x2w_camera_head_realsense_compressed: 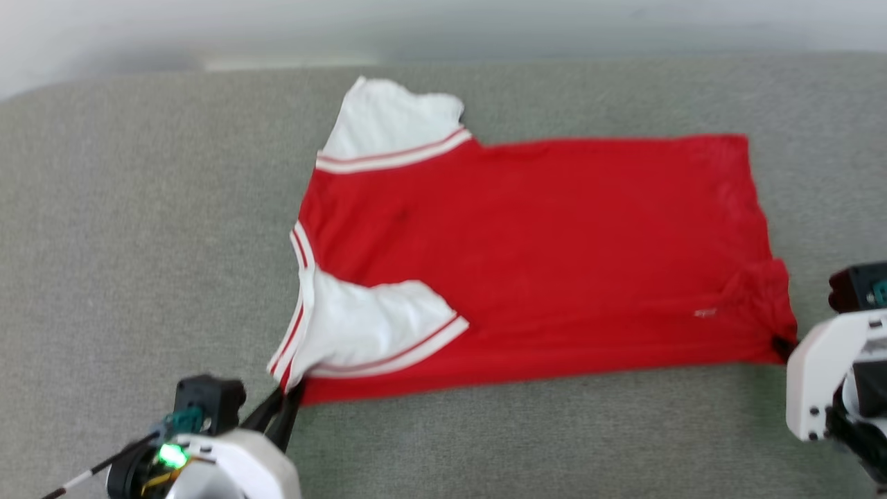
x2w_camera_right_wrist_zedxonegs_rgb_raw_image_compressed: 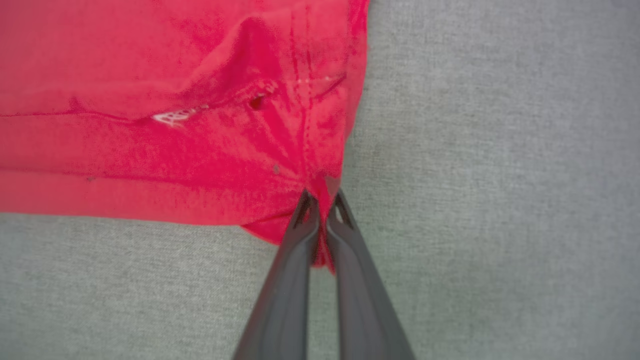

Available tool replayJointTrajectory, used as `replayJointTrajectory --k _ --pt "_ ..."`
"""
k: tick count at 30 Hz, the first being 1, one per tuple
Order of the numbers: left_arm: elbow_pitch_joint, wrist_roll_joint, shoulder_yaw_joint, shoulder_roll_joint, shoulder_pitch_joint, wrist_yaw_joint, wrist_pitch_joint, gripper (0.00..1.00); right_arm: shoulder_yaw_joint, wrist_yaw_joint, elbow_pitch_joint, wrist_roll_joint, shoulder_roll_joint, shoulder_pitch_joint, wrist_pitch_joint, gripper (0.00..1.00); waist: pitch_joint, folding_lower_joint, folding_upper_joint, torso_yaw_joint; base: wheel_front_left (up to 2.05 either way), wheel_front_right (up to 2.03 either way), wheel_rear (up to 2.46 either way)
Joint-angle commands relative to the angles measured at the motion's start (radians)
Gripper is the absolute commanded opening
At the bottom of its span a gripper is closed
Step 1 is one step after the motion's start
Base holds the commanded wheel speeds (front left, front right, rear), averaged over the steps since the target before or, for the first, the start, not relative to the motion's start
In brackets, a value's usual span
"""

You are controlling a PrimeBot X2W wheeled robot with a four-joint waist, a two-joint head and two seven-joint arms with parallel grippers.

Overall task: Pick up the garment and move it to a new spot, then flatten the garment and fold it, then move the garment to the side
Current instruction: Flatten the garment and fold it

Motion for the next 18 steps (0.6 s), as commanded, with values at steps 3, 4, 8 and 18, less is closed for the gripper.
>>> replayJointTrajectory --k 3,4,8,18 --pt "-0.005 -0.022 0.013 0.028 0.067 0.014 0.009 0.00 -0.016 -0.001 -0.055 0.011 -0.017 0.070 0.026 0.00 -0.052 0.0000 0.0000 -0.028 0.00 0.00 0.00" --pt "-0.008 -0.030 0.013 0.034 0.088 0.019 0.012 0.00 -0.020 -0.001 -0.075 0.013 -0.018 0.090 0.035 0.00 -0.059 0.0000 0.0000 -0.032 0.00 0.00 0.00" --pt "-0.027 -0.057 0.013 0.051 0.161 0.030 0.018 0.00 -0.045 -0.002 -0.146 0.020 -0.007 0.176 0.059 0.00 -0.068 0.0000 0.0000 -0.042 0.00 0.00 0.00" --pt "0.004 -0.101 -0.027 0.020 0.206 0.007 0.043 0.00 -0.060 -0.001 -0.152 0.025 0.033 0.252 0.067 0.00 -0.065 0.0000 0.0000 -0.057 0.00 0.00 0.00"
